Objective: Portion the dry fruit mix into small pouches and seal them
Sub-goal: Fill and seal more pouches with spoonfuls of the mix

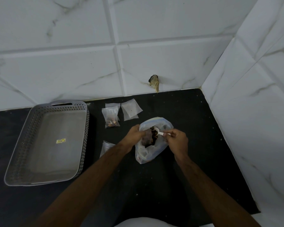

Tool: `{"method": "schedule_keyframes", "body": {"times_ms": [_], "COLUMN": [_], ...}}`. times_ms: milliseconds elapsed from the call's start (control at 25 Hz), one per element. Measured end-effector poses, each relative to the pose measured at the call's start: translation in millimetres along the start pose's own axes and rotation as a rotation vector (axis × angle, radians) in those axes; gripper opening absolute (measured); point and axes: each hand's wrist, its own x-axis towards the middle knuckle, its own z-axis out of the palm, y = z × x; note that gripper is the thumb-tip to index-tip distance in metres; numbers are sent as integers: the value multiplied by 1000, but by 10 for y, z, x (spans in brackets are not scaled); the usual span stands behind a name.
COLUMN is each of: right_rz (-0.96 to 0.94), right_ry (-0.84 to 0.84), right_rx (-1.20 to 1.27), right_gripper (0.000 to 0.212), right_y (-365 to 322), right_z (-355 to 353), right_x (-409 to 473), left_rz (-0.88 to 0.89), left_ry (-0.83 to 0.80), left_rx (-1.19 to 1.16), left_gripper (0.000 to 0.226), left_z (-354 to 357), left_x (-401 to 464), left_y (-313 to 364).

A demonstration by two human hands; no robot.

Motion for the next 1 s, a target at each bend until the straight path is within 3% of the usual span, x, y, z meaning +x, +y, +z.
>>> {"method": "schedule_keyframes", "body": {"times_ms": [80, 240, 400, 600, 800, 1000], "right_rz": [47, 61, 8, 29, -57, 140], "right_ry": [-11, -38, -10, 5, -27, -68], "right_rx": [53, 52, 4, 14, -23, 172], "right_gripper": [14, 16, 15, 16, 15, 14], "right_y": [-11, -28, -29, -48, -38, 0], "right_z": [-1, 15, 58, 65, 121, 88], "right_x": [3, 41, 63, 150, 126, 125], "left_rz": [-12, 26, 72, 54, 53, 35], "left_ry": [-37, 84, 19, 13, 26, 56], "left_rx": [-46, 109, 242, 229, 105, -3], "left_gripper": [41, 46, 68, 41, 37, 35], "left_z": [-23, 12, -10, -15, -71, -112], "left_x": [18, 14, 89, 145, 144, 114], "left_y": [-18, 30, 97, 139, 79, 7]}}
